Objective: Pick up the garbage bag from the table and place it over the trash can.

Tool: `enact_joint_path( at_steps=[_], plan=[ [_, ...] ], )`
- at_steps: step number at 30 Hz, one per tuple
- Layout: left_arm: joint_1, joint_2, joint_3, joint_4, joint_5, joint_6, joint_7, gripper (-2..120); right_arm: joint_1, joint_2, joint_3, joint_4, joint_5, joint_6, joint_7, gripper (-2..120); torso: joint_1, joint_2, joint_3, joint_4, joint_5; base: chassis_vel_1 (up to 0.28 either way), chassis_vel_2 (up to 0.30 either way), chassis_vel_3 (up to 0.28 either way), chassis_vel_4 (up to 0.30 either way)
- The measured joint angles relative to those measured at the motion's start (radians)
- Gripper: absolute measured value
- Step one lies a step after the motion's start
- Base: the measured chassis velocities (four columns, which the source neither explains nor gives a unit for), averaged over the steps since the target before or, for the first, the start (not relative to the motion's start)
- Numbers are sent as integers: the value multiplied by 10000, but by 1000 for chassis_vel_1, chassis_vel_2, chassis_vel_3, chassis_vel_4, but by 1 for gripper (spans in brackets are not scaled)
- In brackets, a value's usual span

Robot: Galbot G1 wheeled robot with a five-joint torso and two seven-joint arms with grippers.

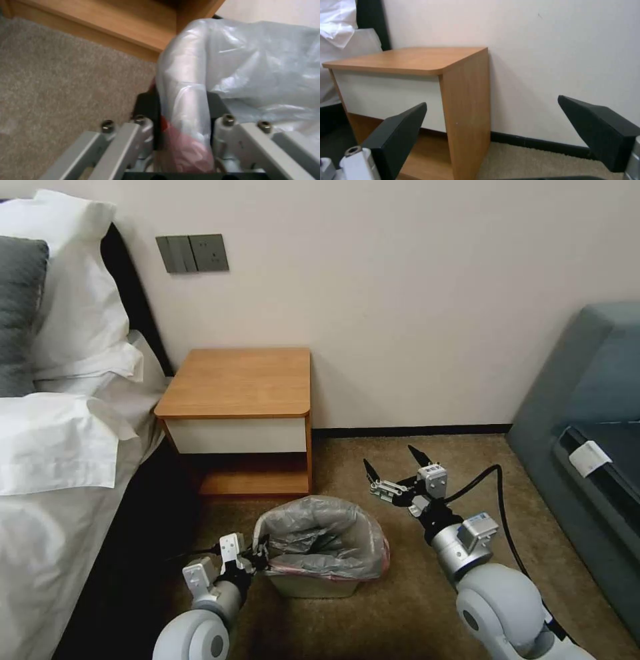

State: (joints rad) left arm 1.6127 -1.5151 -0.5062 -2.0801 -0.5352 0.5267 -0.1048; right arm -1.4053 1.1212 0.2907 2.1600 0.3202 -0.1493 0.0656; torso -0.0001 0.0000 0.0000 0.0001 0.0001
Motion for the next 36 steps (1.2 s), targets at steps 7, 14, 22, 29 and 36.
enact_joint_path(
  at_steps=[7, 14, 22, 29, 36],
  plan=[
    [-15, 28, -41, -115, -31, 0, -1, 54, 179, 59, -140, -192, -54, 2, -27, 100, 1, 0, 0, -1, -1, 0, 0, 0, 0],
    [74, 13, -88, -344, -25, -46, -14, 84, 355, 81, -258, -316, -93, -34, -31, 100, 0, 0, 0, 0, -1, 0, 0, 0, 0],
    [302, 56, -103, -912, 6, -71, -48, 99, 306, 229, -433, -424, -265, -37, -75, 100, 0, 0, 0, -1, -1, 0, 0, 0, 0],
    [474, 80, -156, -1534, 3, -328, 39, 100, 368, 361, -665, -575, -407, -35, -101, 100, 1, 0, 0, 0, -2, 0, 0, 0, 0],
    [214, 243, -285, -1283, 835, -2343, 384, 100, 294, 492, -678, -683, -608, 82, 44, 100, 0, 0, 0, 0, -1, 0, 0, 0, 0]
  ],
)
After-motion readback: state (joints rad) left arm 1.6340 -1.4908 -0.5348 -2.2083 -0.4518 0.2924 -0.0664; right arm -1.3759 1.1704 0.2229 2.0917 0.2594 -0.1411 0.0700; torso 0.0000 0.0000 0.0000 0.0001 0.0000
